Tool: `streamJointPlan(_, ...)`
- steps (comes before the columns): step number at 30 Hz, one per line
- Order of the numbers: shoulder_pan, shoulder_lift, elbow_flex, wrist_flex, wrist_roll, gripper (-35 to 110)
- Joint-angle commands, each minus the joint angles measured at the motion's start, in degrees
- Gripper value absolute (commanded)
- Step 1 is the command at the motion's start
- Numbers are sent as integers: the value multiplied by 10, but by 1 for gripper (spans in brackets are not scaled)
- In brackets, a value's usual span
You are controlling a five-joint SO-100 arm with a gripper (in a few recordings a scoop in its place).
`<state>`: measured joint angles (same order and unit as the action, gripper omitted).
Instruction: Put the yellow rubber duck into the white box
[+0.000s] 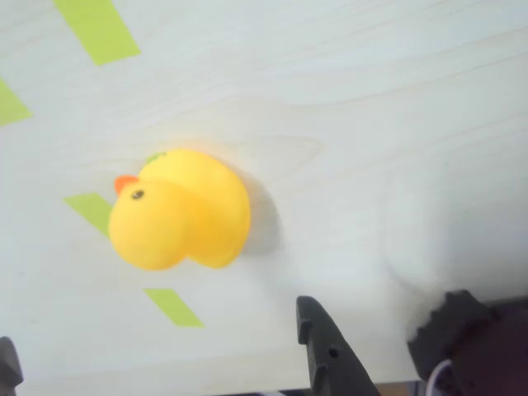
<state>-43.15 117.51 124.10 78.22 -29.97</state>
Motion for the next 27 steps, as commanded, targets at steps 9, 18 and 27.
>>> streamJointPlan(9, -16, -86, 14, -95, 11, 46)
streamJointPlan(18, -22, -120, 28, -124, 12, 46)
streamJointPlan(27, -25, -132, 40, -143, 12, 46)
